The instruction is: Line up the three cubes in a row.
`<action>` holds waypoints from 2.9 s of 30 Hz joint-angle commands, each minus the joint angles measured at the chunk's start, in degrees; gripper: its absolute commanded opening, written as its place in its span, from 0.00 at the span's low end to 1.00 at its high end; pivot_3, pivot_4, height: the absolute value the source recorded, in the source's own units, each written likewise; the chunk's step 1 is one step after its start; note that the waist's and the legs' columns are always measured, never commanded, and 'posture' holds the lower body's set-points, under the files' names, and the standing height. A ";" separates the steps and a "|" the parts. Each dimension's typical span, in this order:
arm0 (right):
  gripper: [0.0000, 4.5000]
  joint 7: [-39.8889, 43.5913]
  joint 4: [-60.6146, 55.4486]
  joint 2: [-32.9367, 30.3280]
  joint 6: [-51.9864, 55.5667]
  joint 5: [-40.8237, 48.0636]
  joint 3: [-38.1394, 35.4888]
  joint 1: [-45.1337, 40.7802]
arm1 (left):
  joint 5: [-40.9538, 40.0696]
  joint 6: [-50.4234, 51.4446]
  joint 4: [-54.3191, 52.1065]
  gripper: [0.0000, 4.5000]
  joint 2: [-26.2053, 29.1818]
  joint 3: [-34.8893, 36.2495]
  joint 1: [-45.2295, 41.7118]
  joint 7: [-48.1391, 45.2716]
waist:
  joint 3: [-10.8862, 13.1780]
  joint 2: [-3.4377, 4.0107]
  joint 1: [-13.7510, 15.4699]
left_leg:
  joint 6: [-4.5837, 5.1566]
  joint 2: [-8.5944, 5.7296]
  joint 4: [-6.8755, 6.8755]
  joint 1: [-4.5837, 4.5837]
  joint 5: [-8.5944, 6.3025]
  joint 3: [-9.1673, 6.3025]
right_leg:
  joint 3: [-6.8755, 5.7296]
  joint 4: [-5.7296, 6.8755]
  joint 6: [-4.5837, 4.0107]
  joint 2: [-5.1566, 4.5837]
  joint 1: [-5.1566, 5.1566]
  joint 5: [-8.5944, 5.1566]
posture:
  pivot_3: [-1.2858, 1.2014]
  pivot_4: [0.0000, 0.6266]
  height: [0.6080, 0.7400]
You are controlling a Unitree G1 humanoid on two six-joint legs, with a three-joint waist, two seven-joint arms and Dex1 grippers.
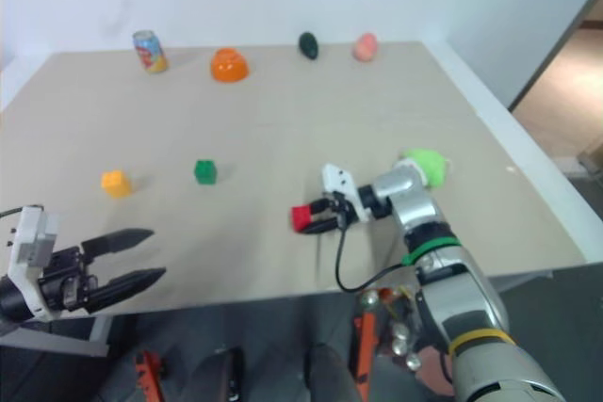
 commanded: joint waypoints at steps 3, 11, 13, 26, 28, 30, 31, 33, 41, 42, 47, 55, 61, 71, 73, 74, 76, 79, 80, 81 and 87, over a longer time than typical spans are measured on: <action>0.27 1.42 1.35 1.65 -2.94 -0.85 -0.97 -1.84 | -1.76 0.00 -2.91 1.00 0.73 3.00 1.22 1.27 | 0.00 0.00 -0.09 | 0.00 0.00 0.00 0.11 0.00 0.00 | 0.00 0.01 -0.05 0.00 0.04 0.03 | 0.52 0.24 0.99; 0.51 -1.10 3.60 1.76 -5.58 -3.82 -0.18 -1.87 | -1.42 -0.12 -1.87 1.00 1.18 0.60 -2.09 2.08 | 0.00 0.00 -0.08 | -0.01 0.00 0.00 0.15 0.00 0.01 | 0.00 0.01 -0.07 0.00 0.08 0.04 | 0.52 0.24 0.99; 0.67 -1.54 4.46 1.93 -5.62 -4.50 -0.18 -2.43 | -1.50 0.00 -1.79 1.00 1.19 0.01 -2.98 2.20 | 0.00 0.00 -0.12 | -0.01 0.00 0.00 0.16 0.00 0.02 | 0.00 0.01 -0.07 0.00 0.09 0.04 | 0.52 0.24 0.99; 0.99 4.94 0.17 -5.12 -3.41 -1.98 -2.28 -5.45 | 0.10 -1.34 -0.12 1.00 -0.29 -3.77 -5.37 2.89 | 0.01 0.02 0.08 | -0.04 -0.01 -0.02 0.11 -0.02 0.02 | 0.00 0.01 -0.06 -0.02 0.07 0.01 | 0.52 0.24 0.99; 0.99 5.67 -5.68 -10.57 -2.72 2.61 -0.16 -4.37 | 0.08 -1.95 0.26 1.00 -1.73 -2.86 -4.58 3.49 | 0.05 0.08 0.09 | -0.05 -0.01 -0.01 0.08 -0.03 0.05 | 0.01 0.01 -0.06 -0.04 0.04 0.00 | 0.52 0.24 0.99; 0.99 5.67 -9.63 -15.00 -1.88 5.05 0.05 -3.78 | 0.23 -2.87 0.23 1.00 -4.02 -2.53 -3.59 4.84 | 0.05 0.08 0.10 | -0.06 -0.02 -0.03 0.08 -0.03 0.06 | 0.02 0.01 -0.06 -0.06 0.02 -0.01 | 0.52 0.24 0.99; 0.99 5.67 -10.27 -16.50 -1.75 5.86 -0.20 -3.80 | 1.00 -3.44 -0.19 1.00 -5.16 -3.40 -3.71 6.04 | 0.02 0.04 0.10 | -0.10 -0.01 -0.04 0.13 -0.06 0.07 | 0.02 0.01 -0.07 -0.05 0.05 -0.04 | 0.52 0.24 0.99; 0.99 4.56 -12.90 -17.02 2.24 7.94 -3.85 -4.80 | 3.50 -5.01 0.10 1.00 -7.54 -6.24 -3.62 7.08 | 0.03 0.06 -0.02 | -0.12 0.00 -0.04 0.19 -0.08 0.06 | 0.02 0.01 -0.10 -0.02 0.06 -0.06 | 0.52 0.24 0.99; 0.99 -21.01 -28.54 -7.58 22.10 15.81 -16.50 -4.97 | 20.39 -11.38 7.55 1.00 -16.33 -18.69 -10.63 18.48 | 0.01 0.03 0.05 | -0.10 -0.01 0.04 0.27 -0.07 -0.10 | 0.21 0.13 -0.16 0.22 0.06 0.18 | 0.52 0.24 0.99; 0.99 -23.53 -33.09 -6.42 24.03 15.96 -16.32 -2.65 | 22.49 -11.40 8.84 1.00 -17.02 -20.20 -11.95 20.31 | 0.00 0.03 0.13 | -0.10 -0.01 0.04 0.25 -0.07 -0.11 | 0.22 0.13 -0.16 0.23 0.06 0.18 | 0.52 0.24 0.99; 0.99 -28.05 -49.92 -5.49 32.33 18.63 -15.85 6.68 | 29.70 -9.56 13.37 1.00 -20.31 -24.82 -17.91 28.31 | -0.05 -0.06 0.49 | -0.10 -0.04 0.09 -0.04 -0.07 -0.08 | 0.27 0.11 0.10 0.17 0.01 0.02 | 0.52 0.24 0.99; 0.99 -31.51 -57.87 -6.25 37.75 19.66 -16.00 12.41 | 36.26 -6.05 20.31 1.00 -23.87 -26.17 -27.29 37.71 | -0.06 -0.06 0.19 | -0.09 -0.12 0.16 -0.06 -0.07 -0.11 | 0.25 0.09 0.20 0.11 0.02 0.12 | 0.52 0.24 0.99; 0.99 -33.08 -59.21 -5.50 38.70 19.66 -15.37 13.31 | 38.53 -4.20 23.52 1.00 -25.52 -24.71 -31.90 43.03 | -0.06 -0.06 0.13 | -0.03 -0.12 0.21 -0.02 -0.03 -0.13 | 0.28 0.10 0.21 0.15 0.04 0.25 | 0.52 0.24 0.99; 0.99 -33.65 -58.42 -4.31 38.32 19.80 -15.38 12.28 | 41.25 -3.97 27.16 1.00 -26.00 -27.87 -36.72 42.21 | -0.06 -0.07 0.18 | -0.03 -0.13 0.21 -0.06 -0.03 -0.13 | 0.27 0.09 0.24 0.15 0.05 0.26 | 0.52 0.24 0.99; 0.99 -33.60 -58.25 -4.14 38.38 19.85 -15.42 12.16 | 41.69 -4.12 28.09 1.00 -26.18 -28.38 -37.71 42.04 | -0.06 -0.07 0.18 | -0.03 -0.13 0.22 -0.06 -0.03 -0.13 | 0.28 0.09 0.25 0.15 0.05 0.26 | 0.52 0.24 0.99; 0.99 -33.62 -58.22 -4.00 38.42 19.87 -15.38 12.09 | 41.88 -4.21 28.65 1.00 -26.23 -28.43 -38.19 42.00 | -0.06 -0.07 0.19 | -0.03 -0.13 0.22 -0.06 -0.03 -0.13 | 0.27 0.09 0.25 0.15 0.05 0.26 | 0.52 0.24 0.99; 0.99 -33.44 -58.28 -3.85 38.49 19.95 -15.18 12.23 | 42.41 -4.21 30.24 1.00 -26.74 -28.59 -39.59 42.41 | -0.06 -0.07 0.19 | -0.03 -0.13 0.21 -0.05 -0.03 -0.14 | 0.27 0.09 0.25 0.15 0.05 0.26 | 0.52 0.24 0.99; 0.99 -32.33 -59.12 -4.14 39.17 20.50 -14.50 13.00 | 43.43 -3.82 32.43 1.00 -27.61 -28.69 -41.41 43.40 | -0.06 -0.07 0.20 | -0.03 -0.13 0.21 -0.06 -0.03 -0.14 | 0.27 0.09 0.26 0.15 0.05 0.27 | 0.52 0.24 0.99; 0.99 -31.25 -59.76 -4.87 39.90 20.70 -13.74 13.55 | 43.98 -3.75 33.17 1.00 -27.88 -28.72 -42.07 43.82 | -0.06 -0.07 0.19 | -0.03 -0.13 0.21 -0.07 -0.03 -0.14 | 0.27 0.09 0.27 0.15 0.05 0.26 | 0.52 0.24 0.99; 0.99 -30.02 -60.52 -5.70 39.64 20.45 -12.85 14.42 | 44.40 -3.73 33.98 1.00 -28.20 -28.68 -42.77 44.24 | -0.06 -0.07 0.20 | -0.03 -0.13 0.22 -0.07 -0.03 -0.14 | 0.28 0.09 0.27 0.15 0.05 0.26 | 0.52 0.24 0.99; 0.99 -28.50 -61.36 -8.16 37.90 18.37 -10.36 16.93 | 45.74 -3.90 36.93 1.00 -29.73 -29.54 -45.79 44.73 | -0.07 -0.08 0.21 | -0.03 -0.16 0.22 -0.10 -0.03 -0.20 | 0.26 0.09 0.31 0.16 0.06 0.25 | 0.52 0.24 0.99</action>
